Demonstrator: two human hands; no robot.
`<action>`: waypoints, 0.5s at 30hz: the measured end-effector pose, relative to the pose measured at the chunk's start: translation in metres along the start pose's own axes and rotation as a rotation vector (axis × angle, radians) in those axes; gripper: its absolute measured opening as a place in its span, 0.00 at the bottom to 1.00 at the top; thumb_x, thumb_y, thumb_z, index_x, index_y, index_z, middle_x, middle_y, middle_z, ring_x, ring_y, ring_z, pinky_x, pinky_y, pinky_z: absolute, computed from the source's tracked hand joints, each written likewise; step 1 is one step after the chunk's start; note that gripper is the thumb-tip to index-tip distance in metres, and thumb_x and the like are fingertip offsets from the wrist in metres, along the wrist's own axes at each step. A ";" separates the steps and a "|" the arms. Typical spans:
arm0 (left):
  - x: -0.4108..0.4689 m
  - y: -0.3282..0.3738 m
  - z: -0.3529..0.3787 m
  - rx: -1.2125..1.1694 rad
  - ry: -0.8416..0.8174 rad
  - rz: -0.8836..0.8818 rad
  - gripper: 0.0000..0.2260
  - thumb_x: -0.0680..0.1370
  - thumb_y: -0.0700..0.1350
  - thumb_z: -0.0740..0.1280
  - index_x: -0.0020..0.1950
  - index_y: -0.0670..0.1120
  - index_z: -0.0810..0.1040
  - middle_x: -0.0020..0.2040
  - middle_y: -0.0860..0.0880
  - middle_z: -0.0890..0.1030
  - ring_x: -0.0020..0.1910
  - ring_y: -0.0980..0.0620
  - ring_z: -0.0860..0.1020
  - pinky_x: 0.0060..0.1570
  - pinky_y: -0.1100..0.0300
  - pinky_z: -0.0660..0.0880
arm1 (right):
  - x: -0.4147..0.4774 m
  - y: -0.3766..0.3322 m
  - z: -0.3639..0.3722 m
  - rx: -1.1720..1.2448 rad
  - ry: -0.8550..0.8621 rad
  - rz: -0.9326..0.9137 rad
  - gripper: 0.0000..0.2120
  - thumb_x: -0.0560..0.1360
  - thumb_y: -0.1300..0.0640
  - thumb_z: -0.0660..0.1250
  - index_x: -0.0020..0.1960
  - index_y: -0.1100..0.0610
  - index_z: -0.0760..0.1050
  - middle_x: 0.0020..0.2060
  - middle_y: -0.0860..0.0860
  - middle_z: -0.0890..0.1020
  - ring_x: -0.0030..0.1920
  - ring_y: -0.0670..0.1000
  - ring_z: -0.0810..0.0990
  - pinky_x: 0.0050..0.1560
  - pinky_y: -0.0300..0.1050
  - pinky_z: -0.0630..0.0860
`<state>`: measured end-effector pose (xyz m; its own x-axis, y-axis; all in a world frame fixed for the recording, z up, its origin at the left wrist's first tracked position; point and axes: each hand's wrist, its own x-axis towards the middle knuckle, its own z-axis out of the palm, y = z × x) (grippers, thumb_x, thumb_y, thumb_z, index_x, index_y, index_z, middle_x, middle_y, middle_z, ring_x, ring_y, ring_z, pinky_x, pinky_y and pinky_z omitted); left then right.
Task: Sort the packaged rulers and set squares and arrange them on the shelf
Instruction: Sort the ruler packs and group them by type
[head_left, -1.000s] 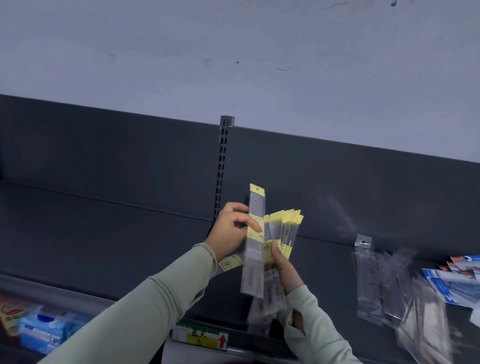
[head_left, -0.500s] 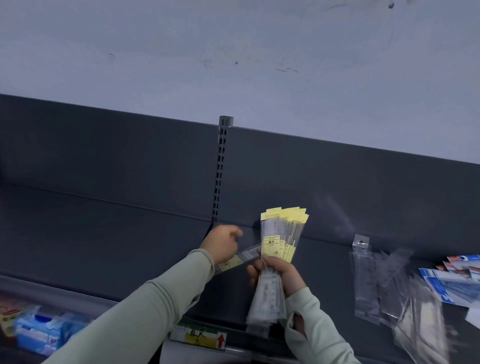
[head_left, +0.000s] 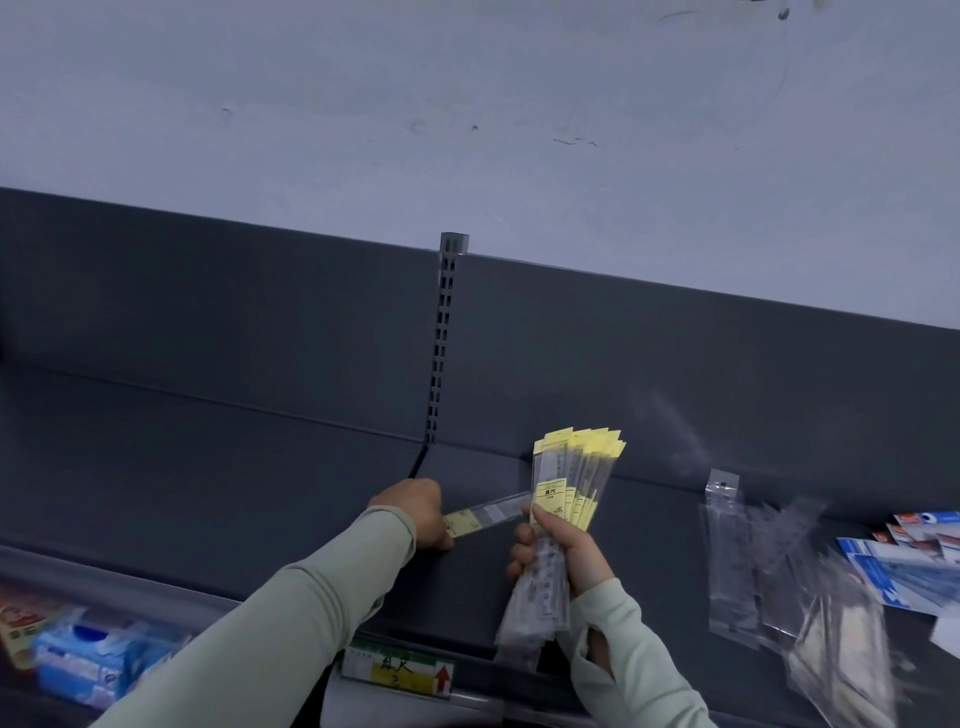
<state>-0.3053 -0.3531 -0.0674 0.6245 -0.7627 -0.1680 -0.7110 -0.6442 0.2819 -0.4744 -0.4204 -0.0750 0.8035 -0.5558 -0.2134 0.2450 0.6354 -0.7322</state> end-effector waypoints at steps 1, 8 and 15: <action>0.001 -0.001 0.000 0.020 -0.001 -0.006 0.12 0.73 0.50 0.72 0.50 0.45 0.76 0.50 0.47 0.79 0.51 0.47 0.78 0.49 0.55 0.74 | 0.000 0.000 -0.001 -0.002 0.001 -0.002 0.06 0.67 0.58 0.64 0.42 0.57 0.69 0.25 0.51 0.72 0.20 0.47 0.68 0.24 0.38 0.70; 0.006 -0.005 0.001 0.104 0.039 -0.031 0.16 0.73 0.49 0.71 0.59 0.47 0.77 0.58 0.49 0.76 0.62 0.46 0.73 0.60 0.50 0.67 | -0.002 -0.004 -0.001 -0.025 0.013 0.002 0.07 0.66 0.58 0.65 0.43 0.57 0.69 0.26 0.51 0.72 0.20 0.48 0.69 0.24 0.38 0.70; -0.003 -0.008 -0.011 0.143 0.015 -0.051 0.13 0.72 0.51 0.73 0.52 0.47 0.76 0.53 0.49 0.79 0.57 0.46 0.76 0.63 0.48 0.66 | -0.003 -0.005 0.000 -0.051 0.027 0.000 0.04 0.68 0.59 0.64 0.41 0.58 0.70 0.26 0.51 0.71 0.20 0.47 0.68 0.24 0.38 0.70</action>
<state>-0.2982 -0.3453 -0.0588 0.6651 -0.7286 -0.1639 -0.7163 -0.6844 0.1360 -0.4780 -0.4214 -0.0704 0.7885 -0.5703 -0.2304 0.2162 0.6076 -0.7642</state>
